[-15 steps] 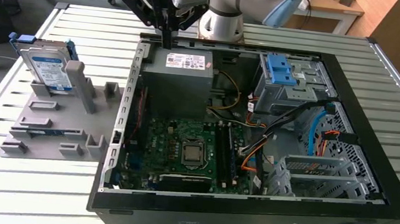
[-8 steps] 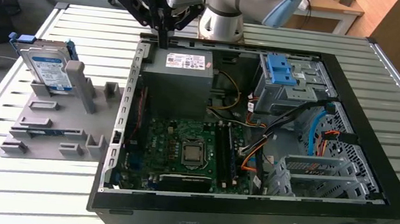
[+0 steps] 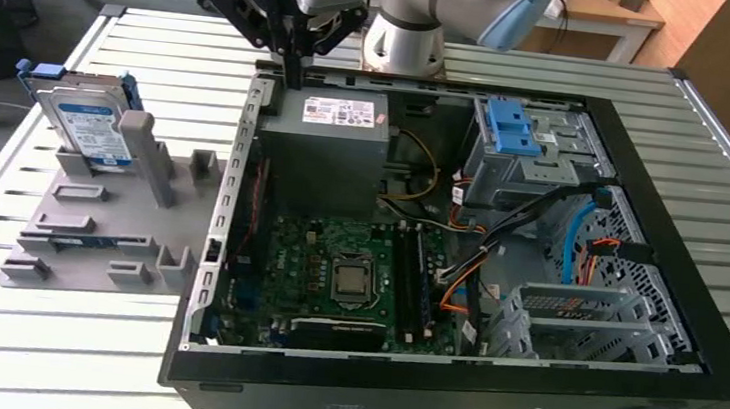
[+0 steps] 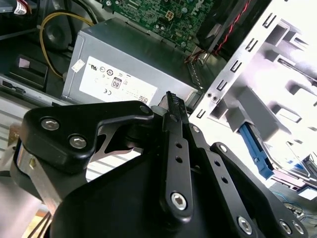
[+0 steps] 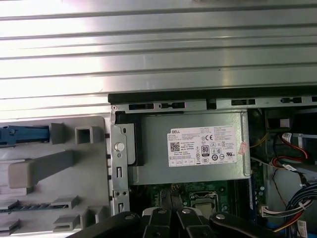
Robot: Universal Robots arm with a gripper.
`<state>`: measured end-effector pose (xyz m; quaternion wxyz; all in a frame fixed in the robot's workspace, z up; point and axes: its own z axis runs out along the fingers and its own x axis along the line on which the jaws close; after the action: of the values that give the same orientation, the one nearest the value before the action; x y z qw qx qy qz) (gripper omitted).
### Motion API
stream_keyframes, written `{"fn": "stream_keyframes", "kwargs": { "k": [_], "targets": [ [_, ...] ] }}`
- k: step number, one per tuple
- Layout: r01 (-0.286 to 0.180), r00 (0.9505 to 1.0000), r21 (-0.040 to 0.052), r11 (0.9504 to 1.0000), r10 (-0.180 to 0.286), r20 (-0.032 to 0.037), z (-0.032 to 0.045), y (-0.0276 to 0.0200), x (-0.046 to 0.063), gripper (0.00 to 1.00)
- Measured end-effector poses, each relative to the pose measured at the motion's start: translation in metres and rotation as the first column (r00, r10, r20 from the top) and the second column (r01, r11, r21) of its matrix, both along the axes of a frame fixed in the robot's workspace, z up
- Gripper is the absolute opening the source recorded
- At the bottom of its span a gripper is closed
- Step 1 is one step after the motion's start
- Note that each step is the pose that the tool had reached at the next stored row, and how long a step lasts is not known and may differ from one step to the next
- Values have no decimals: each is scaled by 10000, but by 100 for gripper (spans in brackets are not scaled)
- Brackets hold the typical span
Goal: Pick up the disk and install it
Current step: 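Reach for the disk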
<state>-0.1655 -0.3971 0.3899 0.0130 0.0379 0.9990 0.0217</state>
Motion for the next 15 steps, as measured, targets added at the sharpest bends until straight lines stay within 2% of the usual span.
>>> {"fn": "stream_keyframes", "kwargs": {
  "k": [15],
  "targets": [
    [-1, 10000, 0, 10000, 1, -7, -9, 5, -88, 11]
  ]
}}
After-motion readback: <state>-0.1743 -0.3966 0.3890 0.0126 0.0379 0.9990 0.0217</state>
